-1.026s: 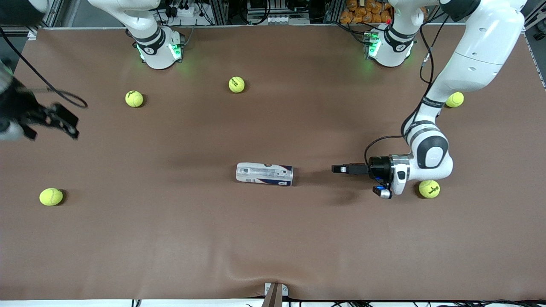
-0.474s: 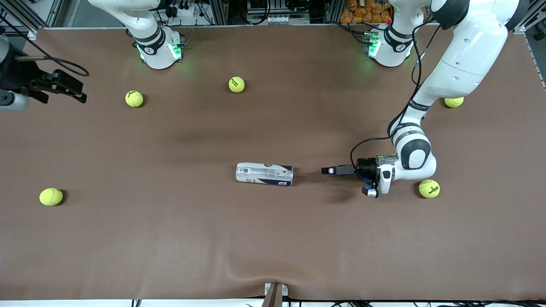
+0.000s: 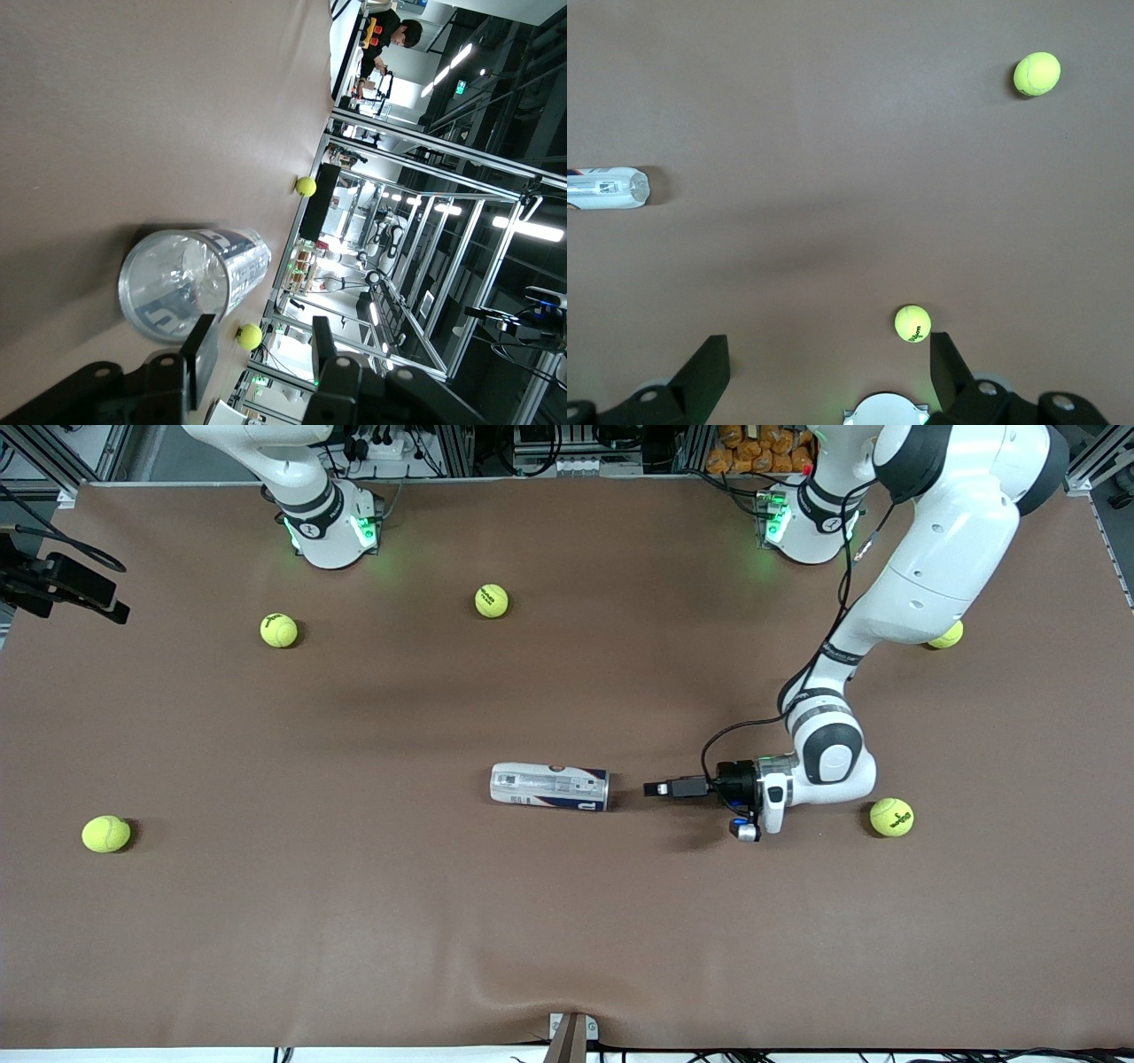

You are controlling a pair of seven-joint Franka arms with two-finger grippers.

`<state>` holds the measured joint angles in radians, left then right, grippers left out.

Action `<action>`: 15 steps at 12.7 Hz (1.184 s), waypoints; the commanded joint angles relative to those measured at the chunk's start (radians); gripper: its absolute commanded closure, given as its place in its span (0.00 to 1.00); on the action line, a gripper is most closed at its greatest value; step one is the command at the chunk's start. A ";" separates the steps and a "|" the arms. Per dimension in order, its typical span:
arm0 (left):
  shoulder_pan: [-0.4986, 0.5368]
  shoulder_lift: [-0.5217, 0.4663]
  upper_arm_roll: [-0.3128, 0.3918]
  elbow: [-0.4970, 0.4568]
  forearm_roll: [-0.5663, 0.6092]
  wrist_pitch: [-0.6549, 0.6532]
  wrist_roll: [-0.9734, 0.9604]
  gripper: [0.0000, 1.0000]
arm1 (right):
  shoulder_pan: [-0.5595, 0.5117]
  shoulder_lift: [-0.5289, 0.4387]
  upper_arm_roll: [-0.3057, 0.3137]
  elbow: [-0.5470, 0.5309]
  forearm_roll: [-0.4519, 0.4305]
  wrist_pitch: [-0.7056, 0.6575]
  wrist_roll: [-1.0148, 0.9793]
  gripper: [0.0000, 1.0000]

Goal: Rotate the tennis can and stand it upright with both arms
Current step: 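Move the left gripper to the can's bottom end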

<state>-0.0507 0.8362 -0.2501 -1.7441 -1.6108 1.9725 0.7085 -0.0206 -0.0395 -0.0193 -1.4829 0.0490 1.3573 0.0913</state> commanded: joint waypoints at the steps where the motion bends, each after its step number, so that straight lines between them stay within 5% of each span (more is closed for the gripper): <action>1: -0.037 0.020 0.003 0.029 -0.047 0.035 0.016 0.50 | -0.004 -0.020 -0.001 -0.028 0.006 0.025 0.005 0.00; 15: -0.103 0.092 0.006 0.081 -0.077 0.069 0.035 0.54 | -0.073 0.015 0.004 0.006 -0.020 0.092 -0.105 0.00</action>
<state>-0.1351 0.9033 -0.2481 -1.6945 -1.6558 2.0259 0.7182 -0.0918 -0.0164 -0.0212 -1.5019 0.0359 1.4657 -0.0246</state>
